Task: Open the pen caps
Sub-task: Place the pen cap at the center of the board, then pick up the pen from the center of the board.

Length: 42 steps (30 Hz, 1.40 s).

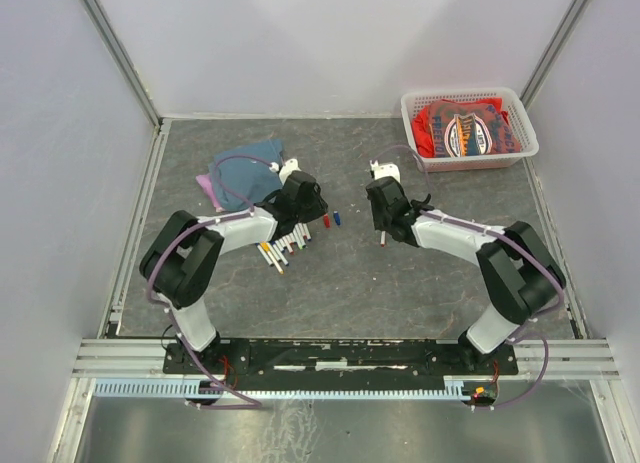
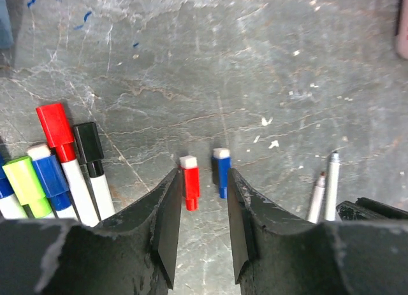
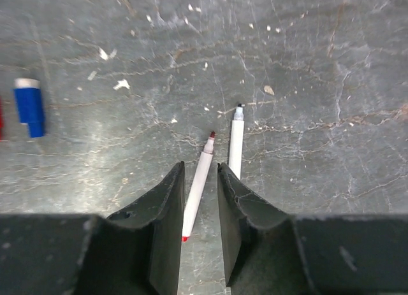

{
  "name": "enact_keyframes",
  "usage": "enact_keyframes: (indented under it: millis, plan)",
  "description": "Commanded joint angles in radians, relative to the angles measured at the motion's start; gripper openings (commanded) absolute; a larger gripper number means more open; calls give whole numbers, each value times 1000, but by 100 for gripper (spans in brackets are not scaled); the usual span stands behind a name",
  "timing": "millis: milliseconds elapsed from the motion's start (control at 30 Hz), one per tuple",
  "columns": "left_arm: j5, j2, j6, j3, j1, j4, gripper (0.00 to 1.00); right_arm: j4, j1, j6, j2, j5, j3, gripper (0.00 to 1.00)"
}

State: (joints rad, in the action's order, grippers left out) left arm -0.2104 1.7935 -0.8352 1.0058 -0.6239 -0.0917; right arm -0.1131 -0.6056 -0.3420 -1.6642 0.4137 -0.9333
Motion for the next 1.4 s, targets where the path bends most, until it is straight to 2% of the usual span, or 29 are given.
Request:
enact_keyframes:
  millis: [0, 167, 400, 667, 1067, 1367]
  plan:
    - [-52, -106, 17, -14, -3, -17, 41, 2, -26, 17, 82, -24, -61, 35]
    - [-107, -210, -4, -96, -2, -30, 48, 3, -90, 32, 56, -87, -127, 39]
    - [-198, -423, -103, -310, 0, -65, 55, 15, -173, -9, -97, -197, -281, 42]
    - [-277, -625, -206, -513, 0, -114, 56, -27, -218, -53, -270, -253, -444, 43]
    - [-279, -683, -200, -550, 0, -91, 54, -78, -241, -70, -399, -250, -556, 44]
    - [-274, -695, -197, -553, -1, -92, 54, -93, -243, -69, -434, -222, -572, 44]
